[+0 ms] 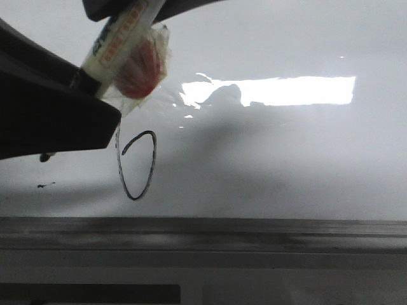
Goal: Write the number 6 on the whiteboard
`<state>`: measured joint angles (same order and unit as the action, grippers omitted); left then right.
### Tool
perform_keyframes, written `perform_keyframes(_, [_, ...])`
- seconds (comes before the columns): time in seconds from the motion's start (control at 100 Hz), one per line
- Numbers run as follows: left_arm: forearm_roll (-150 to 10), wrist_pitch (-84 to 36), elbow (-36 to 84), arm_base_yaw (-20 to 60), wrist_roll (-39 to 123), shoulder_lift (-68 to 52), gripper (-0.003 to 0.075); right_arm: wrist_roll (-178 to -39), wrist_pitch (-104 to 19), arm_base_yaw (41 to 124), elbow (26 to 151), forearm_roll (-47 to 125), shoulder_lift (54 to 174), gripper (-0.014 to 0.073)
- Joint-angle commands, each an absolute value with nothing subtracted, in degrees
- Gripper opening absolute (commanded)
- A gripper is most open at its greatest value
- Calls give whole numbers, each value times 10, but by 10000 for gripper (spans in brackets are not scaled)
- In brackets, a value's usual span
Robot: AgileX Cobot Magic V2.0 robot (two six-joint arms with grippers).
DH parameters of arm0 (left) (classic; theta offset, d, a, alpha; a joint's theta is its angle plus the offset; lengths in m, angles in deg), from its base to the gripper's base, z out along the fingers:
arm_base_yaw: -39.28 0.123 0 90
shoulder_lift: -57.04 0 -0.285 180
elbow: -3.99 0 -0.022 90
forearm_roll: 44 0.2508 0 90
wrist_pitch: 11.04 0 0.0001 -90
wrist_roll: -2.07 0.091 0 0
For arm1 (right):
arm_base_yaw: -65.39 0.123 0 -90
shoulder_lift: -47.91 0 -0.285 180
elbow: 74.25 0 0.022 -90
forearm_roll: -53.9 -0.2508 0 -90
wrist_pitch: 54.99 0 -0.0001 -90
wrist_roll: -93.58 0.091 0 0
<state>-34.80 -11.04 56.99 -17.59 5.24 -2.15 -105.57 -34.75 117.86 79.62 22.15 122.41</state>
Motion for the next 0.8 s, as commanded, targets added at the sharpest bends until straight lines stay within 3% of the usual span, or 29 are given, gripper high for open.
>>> perform_keyframes(0.0, [-349,-64,550,-179,49,-21,47,-1062,-367,1179,813,216,1212,-61])
perform_keyframes(0.04, [-349,-64,550,-179,48,-21,-23,-1062,-366,1179,813,216,1212,-61])
perform_keyframes(0.16, [-359,-64,550,-179,47,-21,-19,-1062,-366,1179,813,224,1212,-13])
perform_keyframes(0.21, [-373,-64,550,-179,47,-21,-19,-1062,-366,1179,813,232,1212,97])
perform_keyframes(0.33, [-419,-66,550,-179,45,-21,-19,-1062,-403,1179,813,249,1212,519])
perform_keyframes(0.39, [-495,-67,550,-168,27,-21,-19,-1062,-421,1174,813,249,1212,605])
perform_keyframes(0.51, [-675,-88,550,-112,16,-21,-19,-1062,-422,1162,813,248,1206,568])
perform_keyframes(0.66, [-772,-124,546,-31,16,-21,-19,-1062,-411,1159,813,245,1202,478])
perform_keyframes(0.79, [-788,-160,542,1,16,-21,-19,-1062,-407,1159,813,245,1202,458])
